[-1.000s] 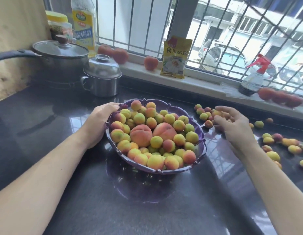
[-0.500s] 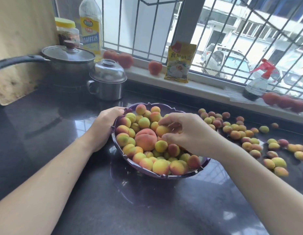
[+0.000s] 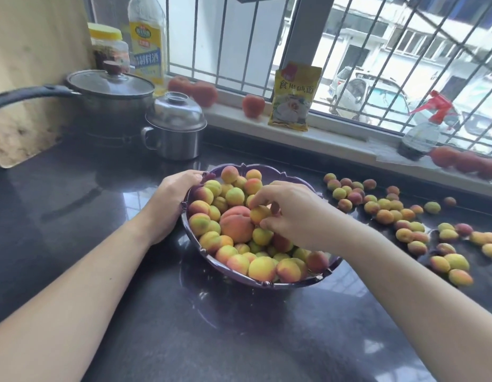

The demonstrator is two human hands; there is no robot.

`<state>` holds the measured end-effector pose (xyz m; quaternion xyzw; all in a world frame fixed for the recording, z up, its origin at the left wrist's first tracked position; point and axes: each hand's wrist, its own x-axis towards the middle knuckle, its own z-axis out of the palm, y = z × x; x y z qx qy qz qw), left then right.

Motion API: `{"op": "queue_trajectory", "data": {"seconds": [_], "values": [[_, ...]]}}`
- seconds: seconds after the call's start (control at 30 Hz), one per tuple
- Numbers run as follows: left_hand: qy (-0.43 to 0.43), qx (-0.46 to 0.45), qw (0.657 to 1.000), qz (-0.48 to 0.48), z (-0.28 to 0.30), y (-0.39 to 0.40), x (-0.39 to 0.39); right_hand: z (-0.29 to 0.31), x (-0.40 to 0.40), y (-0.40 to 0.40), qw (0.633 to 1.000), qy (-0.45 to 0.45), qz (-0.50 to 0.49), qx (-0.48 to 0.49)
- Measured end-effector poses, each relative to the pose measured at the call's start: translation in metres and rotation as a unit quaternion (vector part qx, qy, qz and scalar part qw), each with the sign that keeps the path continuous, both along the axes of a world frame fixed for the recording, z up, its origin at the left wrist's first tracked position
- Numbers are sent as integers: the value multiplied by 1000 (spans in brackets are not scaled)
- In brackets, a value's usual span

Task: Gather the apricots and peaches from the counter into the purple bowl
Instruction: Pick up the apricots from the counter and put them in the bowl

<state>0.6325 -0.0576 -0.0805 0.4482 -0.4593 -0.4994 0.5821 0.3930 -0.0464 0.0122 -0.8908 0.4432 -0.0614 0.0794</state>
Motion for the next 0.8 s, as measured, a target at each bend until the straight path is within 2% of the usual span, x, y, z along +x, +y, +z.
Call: {"op": "queue_trajectory", "data": {"seconds": [0.1, 0.17, 0.27, 0.33, 0.4, 0.47, 0.63, 0.7, 0.8], "values": [[0, 1, 1000, -1, 0, 1, -1, 8, -2, 0, 1000, 6, 10, 22], [2, -1, 1000, -3, 1, 1, -1, 16, -14, -1, 996, -83, -17, 15], [1, -1, 1000, 2, 1, 0, -2, 12, -54, -19, 947, -273, -143, -88], [-2, 0, 1000, 5, 1, 0, -3, -12, -88, -37, 907, -304, -249, -152], [-1, 0, 1000, 9, 1, -1, -4, -49, -118, -49, 885, -276, -330, -177], [1, -4, 1000, 16, 1, 0, -4, -84, -138, -54, 886, -228, -361, -181], [-24, -21, 999, 32, 1, 0, -4, -105, -144, -71, 908, -158, -350, -168], [-22, -27, 999, 36, 2, 2, -6, -105, -141, -78, 921, -107, -340, -154], [-9, -29, 999, 32, 4, 7, -9, -104, -140, -82, 926, -85, -337, -150]]}}
